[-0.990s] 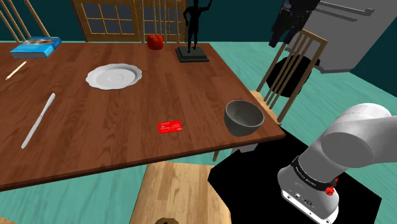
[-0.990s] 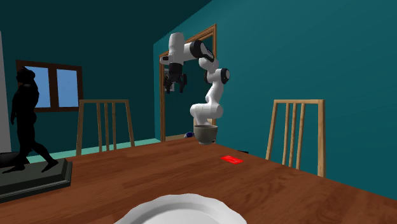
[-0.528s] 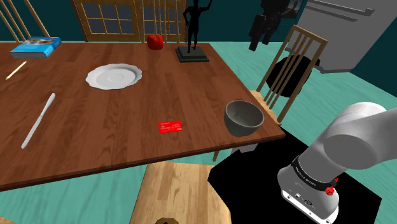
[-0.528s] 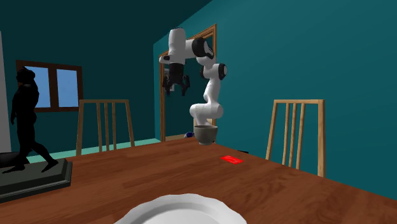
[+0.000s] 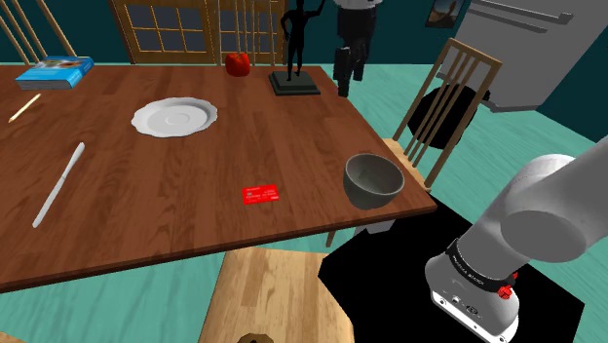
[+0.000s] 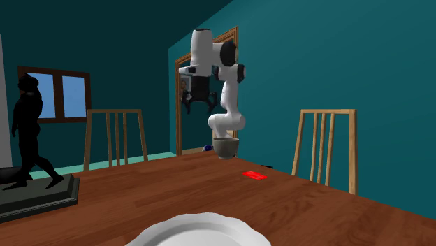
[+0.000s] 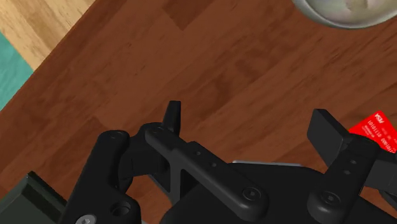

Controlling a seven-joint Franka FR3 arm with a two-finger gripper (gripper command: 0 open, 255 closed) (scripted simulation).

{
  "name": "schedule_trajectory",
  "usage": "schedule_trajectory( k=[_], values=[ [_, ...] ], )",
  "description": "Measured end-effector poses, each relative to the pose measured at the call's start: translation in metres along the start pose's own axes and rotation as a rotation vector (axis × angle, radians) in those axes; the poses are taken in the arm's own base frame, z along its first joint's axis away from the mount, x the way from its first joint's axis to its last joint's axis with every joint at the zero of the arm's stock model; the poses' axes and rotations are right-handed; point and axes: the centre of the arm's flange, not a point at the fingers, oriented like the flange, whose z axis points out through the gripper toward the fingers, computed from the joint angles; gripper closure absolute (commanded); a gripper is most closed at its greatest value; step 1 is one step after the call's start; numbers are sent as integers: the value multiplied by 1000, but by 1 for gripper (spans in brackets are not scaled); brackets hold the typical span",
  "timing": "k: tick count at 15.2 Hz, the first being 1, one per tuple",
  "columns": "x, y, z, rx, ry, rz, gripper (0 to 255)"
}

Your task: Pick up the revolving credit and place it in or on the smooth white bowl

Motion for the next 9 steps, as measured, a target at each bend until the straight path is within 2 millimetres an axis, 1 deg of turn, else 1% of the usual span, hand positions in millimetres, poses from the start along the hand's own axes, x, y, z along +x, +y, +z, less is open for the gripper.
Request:
schedule_trajectory(
  k=[2, 6, 9],
  values=[
    [23, -19, 7, -16, -35, -63, 0],
    [60, -67, 27, -49, -104, -190, 0],
    [86, -101, 48, -74, -156, -286, 0]
  ],
)
